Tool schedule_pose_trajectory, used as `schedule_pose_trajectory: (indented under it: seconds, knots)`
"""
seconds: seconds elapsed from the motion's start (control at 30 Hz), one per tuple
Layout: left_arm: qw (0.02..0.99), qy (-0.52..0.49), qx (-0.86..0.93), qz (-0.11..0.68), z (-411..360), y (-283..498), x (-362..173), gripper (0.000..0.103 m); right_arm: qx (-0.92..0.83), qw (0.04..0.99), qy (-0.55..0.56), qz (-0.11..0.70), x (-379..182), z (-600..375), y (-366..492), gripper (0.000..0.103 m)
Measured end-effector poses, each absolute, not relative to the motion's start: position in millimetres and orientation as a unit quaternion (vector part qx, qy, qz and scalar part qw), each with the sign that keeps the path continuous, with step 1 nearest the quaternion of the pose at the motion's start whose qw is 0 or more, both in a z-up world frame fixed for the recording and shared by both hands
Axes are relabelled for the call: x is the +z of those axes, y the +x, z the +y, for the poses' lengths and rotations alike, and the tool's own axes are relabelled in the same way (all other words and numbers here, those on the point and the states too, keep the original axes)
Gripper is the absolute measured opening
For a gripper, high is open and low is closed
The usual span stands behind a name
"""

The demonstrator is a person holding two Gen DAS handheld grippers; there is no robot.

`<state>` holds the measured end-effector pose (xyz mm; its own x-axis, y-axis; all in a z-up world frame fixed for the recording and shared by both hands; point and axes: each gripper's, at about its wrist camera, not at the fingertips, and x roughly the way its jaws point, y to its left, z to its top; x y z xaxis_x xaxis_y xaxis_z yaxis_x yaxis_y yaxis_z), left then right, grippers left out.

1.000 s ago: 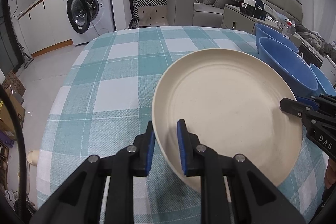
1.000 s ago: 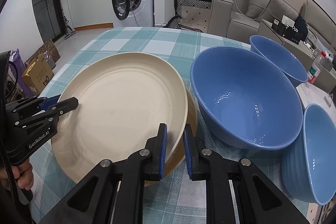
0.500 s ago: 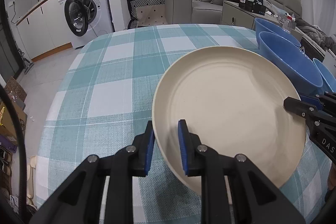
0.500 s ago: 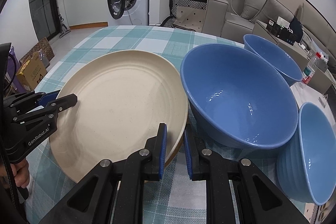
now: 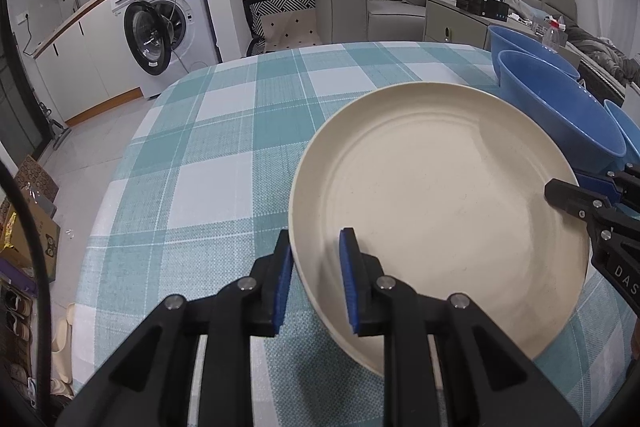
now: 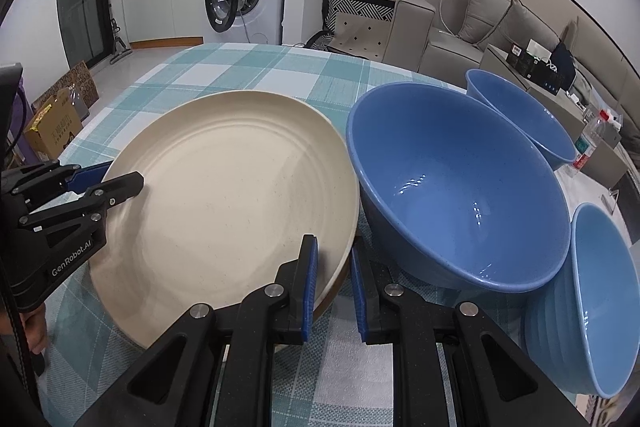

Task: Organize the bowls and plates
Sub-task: 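Lift and carry the cream plate with the left tool while the right tool carries its plate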

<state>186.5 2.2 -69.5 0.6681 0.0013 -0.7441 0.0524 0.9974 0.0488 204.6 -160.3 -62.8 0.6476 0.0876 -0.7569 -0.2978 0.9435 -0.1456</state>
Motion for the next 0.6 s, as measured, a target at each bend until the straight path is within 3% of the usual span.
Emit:
schedule_pose_trajectory:
  seconds: [0.6]
  knots:
    - [0.909, 0.053, -0.009, 0.413, -3, 186, -73, 0.025, 0.092, 0.893, -0.161, 0.410, -73, -155, 202, 0.019]
